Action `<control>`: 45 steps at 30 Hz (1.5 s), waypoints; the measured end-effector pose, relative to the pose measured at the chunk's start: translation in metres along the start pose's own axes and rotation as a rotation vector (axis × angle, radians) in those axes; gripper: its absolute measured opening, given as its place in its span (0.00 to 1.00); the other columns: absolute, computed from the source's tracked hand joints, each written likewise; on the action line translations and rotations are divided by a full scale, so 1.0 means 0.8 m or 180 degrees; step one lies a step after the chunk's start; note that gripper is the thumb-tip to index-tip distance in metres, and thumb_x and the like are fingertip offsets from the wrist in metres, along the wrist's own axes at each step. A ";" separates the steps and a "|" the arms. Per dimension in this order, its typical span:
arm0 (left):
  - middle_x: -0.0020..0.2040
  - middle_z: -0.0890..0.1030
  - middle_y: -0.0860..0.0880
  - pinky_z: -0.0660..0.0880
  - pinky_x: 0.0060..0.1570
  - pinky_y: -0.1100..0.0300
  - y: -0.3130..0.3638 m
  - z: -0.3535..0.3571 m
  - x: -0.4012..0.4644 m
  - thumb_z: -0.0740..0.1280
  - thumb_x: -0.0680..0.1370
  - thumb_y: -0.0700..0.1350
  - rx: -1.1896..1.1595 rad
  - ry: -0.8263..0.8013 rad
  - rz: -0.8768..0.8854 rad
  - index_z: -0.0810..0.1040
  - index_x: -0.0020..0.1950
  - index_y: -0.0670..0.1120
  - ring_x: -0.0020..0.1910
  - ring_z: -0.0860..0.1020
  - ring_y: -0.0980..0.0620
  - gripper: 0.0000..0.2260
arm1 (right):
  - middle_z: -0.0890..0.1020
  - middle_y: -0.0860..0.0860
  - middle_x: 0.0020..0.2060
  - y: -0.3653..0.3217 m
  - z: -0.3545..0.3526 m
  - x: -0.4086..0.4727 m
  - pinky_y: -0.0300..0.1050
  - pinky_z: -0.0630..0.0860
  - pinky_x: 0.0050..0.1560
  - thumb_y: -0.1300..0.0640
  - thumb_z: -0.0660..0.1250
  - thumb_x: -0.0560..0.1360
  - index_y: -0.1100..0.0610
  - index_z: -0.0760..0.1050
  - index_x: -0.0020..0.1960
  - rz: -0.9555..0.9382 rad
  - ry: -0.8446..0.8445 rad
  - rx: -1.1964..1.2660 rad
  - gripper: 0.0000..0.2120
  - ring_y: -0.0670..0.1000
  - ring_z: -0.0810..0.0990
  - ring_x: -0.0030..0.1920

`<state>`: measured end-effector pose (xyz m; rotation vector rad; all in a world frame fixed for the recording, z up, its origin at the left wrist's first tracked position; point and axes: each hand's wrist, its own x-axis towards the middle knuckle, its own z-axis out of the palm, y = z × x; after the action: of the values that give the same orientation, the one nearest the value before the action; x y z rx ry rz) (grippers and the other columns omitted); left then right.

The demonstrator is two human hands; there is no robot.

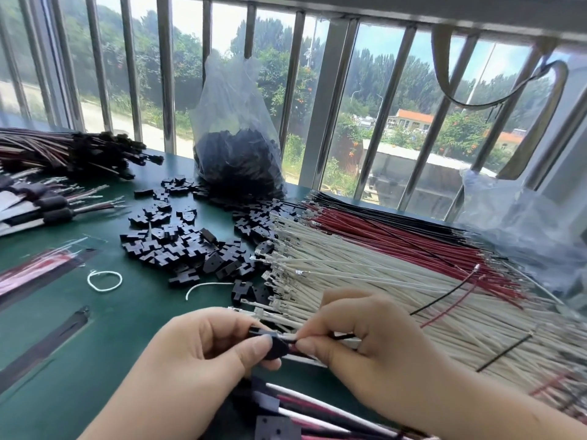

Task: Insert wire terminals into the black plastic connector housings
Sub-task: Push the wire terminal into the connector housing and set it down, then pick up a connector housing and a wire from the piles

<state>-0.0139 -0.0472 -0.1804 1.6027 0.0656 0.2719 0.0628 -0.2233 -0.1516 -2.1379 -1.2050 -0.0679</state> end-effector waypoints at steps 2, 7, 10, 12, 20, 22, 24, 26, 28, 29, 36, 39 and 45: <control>0.33 0.85 0.45 0.72 0.29 0.72 0.000 -0.002 0.000 0.69 0.59 0.48 -0.0150 0.0055 -0.0030 0.85 0.40 0.50 0.26 0.76 0.58 0.12 | 0.78 0.38 0.35 0.002 -0.004 0.003 0.29 0.70 0.39 0.49 0.71 0.72 0.46 0.80 0.42 0.0129 -0.0004 -0.0001 0.02 0.40 0.77 0.39; 0.33 0.84 0.42 0.74 0.30 0.68 -0.008 -0.003 0.001 0.75 0.69 0.39 -0.0422 0.0275 0.0016 0.84 0.38 0.46 0.29 0.79 0.53 0.03 | 0.81 0.43 0.33 0.010 -0.043 -0.007 0.34 0.72 0.29 0.33 0.61 0.68 0.44 0.79 0.43 0.1019 -0.0814 0.0195 0.17 0.41 0.74 0.27; 0.30 0.78 0.46 0.76 0.36 0.61 -0.003 -0.008 -0.017 0.76 0.68 0.46 -0.0579 0.0528 0.0443 0.83 0.44 0.53 0.31 0.80 0.52 0.06 | 0.83 0.46 0.33 0.010 -0.085 -0.017 0.39 0.77 0.36 0.30 0.62 0.66 0.42 0.81 0.45 0.1331 -0.1561 0.0523 0.19 0.45 0.79 0.30; 0.30 0.77 0.53 0.74 0.36 0.69 0.006 -0.012 -0.036 0.73 0.67 0.51 -0.0082 0.0434 0.0907 0.83 0.47 0.58 0.30 0.77 0.58 0.10 | 0.82 0.42 0.34 0.009 -0.100 -0.019 0.40 0.78 0.46 0.29 0.62 0.68 0.39 0.81 0.42 0.1079 -0.1817 0.0546 0.16 0.43 0.80 0.35; 0.44 0.82 0.52 0.69 0.41 0.69 -0.012 -0.041 -0.068 0.81 0.35 0.56 0.1356 0.0977 -0.0126 0.83 0.29 0.61 0.42 0.76 0.66 0.24 | 0.79 0.37 0.42 -0.003 -0.040 -0.008 0.31 0.73 0.43 0.35 0.63 0.71 0.40 0.81 0.47 0.0612 -0.0910 -0.0627 0.13 0.39 0.78 0.44; 0.40 0.83 0.52 0.72 0.43 0.66 -0.006 -0.064 -0.057 0.81 0.43 0.58 0.1699 0.0700 0.0310 0.82 0.31 0.64 0.39 0.78 0.69 0.19 | 0.75 0.34 0.45 -0.003 -0.017 -0.007 0.32 0.72 0.47 0.38 0.61 0.74 0.39 0.76 0.54 0.0479 -0.0685 -0.1456 0.12 0.38 0.76 0.46; 0.44 0.82 0.62 0.74 0.45 0.67 0.010 -0.084 -0.048 0.73 0.66 0.50 0.2347 0.1024 0.1034 0.81 0.42 0.65 0.43 0.76 0.71 0.09 | 0.74 0.36 0.47 -0.002 0.001 -0.009 0.37 0.75 0.48 0.37 0.61 0.74 0.42 0.74 0.54 0.0199 -0.0647 -0.1927 0.13 0.39 0.77 0.45; 0.42 0.79 0.66 0.71 0.43 0.66 0.019 -0.100 -0.022 0.67 0.74 0.43 0.2743 0.1267 0.1063 0.79 0.42 0.66 0.46 0.76 0.67 0.15 | 0.76 0.38 0.43 -0.006 0.005 -0.007 0.37 0.76 0.43 0.37 0.64 0.73 0.44 0.75 0.48 0.0069 -0.0538 -0.2064 0.12 0.40 0.77 0.41; 0.44 0.77 0.66 0.72 0.47 0.63 0.028 -0.100 0.016 0.65 0.76 0.43 0.3227 0.1179 0.0958 0.80 0.47 0.64 0.48 0.76 0.62 0.14 | 0.75 0.38 0.47 -0.010 0.004 -0.009 0.35 0.72 0.46 0.37 0.58 0.75 0.44 0.72 0.50 0.0116 -0.0419 -0.1903 0.12 0.40 0.75 0.45; 0.44 0.76 0.65 0.73 0.50 0.62 0.028 -0.096 0.034 0.65 0.77 0.44 0.3437 0.0951 0.0985 0.81 0.51 0.61 0.48 0.76 0.61 0.12 | 0.74 0.38 0.49 -0.007 0.005 -0.010 0.34 0.71 0.46 0.38 0.56 0.77 0.44 0.70 0.50 0.0125 -0.0397 -0.1881 0.12 0.40 0.74 0.46; 0.42 0.81 0.56 0.70 0.43 0.57 0.013 -0.030 0.105 0.64 0.69 0.69 0.4514 0.0169 0.0349 0.79 0.46 0.52 0.43 0.78 0.53 0.21 | 0.74 0.36 0.31 0.001 0.005 -0.009 0.31 0.69 0.27 0.43 0.57 0.71 0.43 0.73 0.34 -0.0138 -0.0294 -0.2118 0.10 0.38 0.74 0.30; 0.45 0.79 0.54 0.70 0.45 0.56 0.004 -0.024 0.113 0.66 0.72 0.62 0.4336 0.0274 0.0244 0.76 0.48 0.52 0.46 0.77 0.50 0.15 | 0.75 0.37 0.32 0.008 0.004 -0.009 0.30 0.69 0.29 0.43 0.56 0.71 0.43 0.73 0.36 -0.0214 -0.0227 -0.2178 0.10 0.38 0.74 0.32; 0.31 0.72 0.52 0.64 0.31 0.63 0.020 -0.043 0.084 0.67 0.73 0.47 0.3233 0.0753 0.0777 0.67 0.31 0.46 0.32 0.71 0.55 0.14 | 0.76 0.42 0.42 0.021 0.007 -0.016 0.42 0.77 0.38 0.49 0.55 0.77 0.46 0.73 0.47 -0.0322 0.0162 -0.1219 0.08 0.44 0.76 0.39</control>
<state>0.0421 -0.0005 -0.1550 2.5841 0.2150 0.6912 0.0669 -0.2351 -0.1692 -2.3790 -1.3552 -0.4257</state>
